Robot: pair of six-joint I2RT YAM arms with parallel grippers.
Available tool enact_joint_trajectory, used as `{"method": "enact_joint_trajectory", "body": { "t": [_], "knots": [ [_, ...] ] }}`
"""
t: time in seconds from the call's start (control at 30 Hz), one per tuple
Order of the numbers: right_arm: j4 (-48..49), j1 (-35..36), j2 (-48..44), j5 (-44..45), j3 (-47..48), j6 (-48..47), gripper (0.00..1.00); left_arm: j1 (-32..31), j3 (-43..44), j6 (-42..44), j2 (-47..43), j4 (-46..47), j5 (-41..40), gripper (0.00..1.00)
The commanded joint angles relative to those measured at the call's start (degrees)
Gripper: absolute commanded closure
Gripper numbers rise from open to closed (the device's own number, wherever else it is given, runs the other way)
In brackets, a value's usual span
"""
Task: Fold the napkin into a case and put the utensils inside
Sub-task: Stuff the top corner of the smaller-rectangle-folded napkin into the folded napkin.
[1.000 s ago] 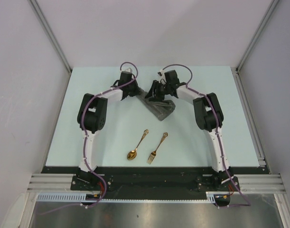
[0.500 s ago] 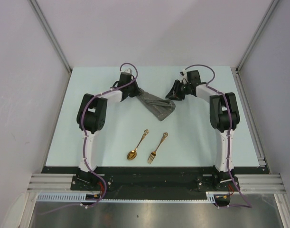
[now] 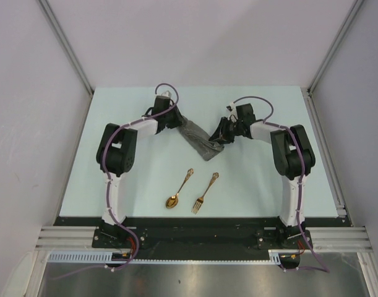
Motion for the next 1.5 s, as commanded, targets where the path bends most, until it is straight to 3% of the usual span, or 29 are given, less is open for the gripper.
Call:
{"method": "enact_joint_trajectory", "body": {
  "t": [0.0,0.1,0.43,0.47,0.5,0.6,0.63,0.87,1.13,1.47],
  "knots": [
    [3.02,1.9,-3.53,-0.28,-1.82,1.48,0.72,-0.46,-1.77,0.61,-4.42,-4.72,-0.2,0.61],
    [2.66,2.86,-3.52,0.94,-2.17,1.3,0.73,-0.46,-4.31,0.61,-7.49,-3.68,-1.86,0.54],
    [1.61,5.15,-5.11,4.2,-3.05,0.33,0.73,-0.46,-11.26,-0.36,-17.77,-3.42,-9.17,0.49],
    [1.87,5.15,-5.11,4.38,-3.14,0.24,0.73,-0.38,-11.09,0.43,-18.13,-3.58,-9.08,0.47],
    [1.61,5.15,-5.28,4.73,-3.05,-0.11,0.73,-0.29,-9.35,0.78,-17.87,-4.54,-9.08,0.39],
    [0.55,5.24,-5.46,5.52,-3.05,-0.55,0.74,-0.02,-6.35,1.58,-16.9,-7.71,-8.64,0.38],
    [0.55,5.5,-5.63,5.87,-3.31,-0.55,0.74,-0.02,-6.43,1.58,-16.9,-7.63,-8.21,0.39],
    [1.69,6.91,-5.63,7.54,-4.54,-0.37,0.74,0.06,-4.42,1.14,-10.58,-5.69,4.09,0.79],
    [4.16,8.49,-7.04,10.53,-7.0,1.56,0.75,-0.81,-3.01,-0.71,-5.92,-1.74,10.16,0.8],
    [0.73,7.97,-7.22,12.12,-3.93,-2.3,0.71,0.42,3.84,1.31,0.93,-10.7,6.74,0.78]
  ]
}}
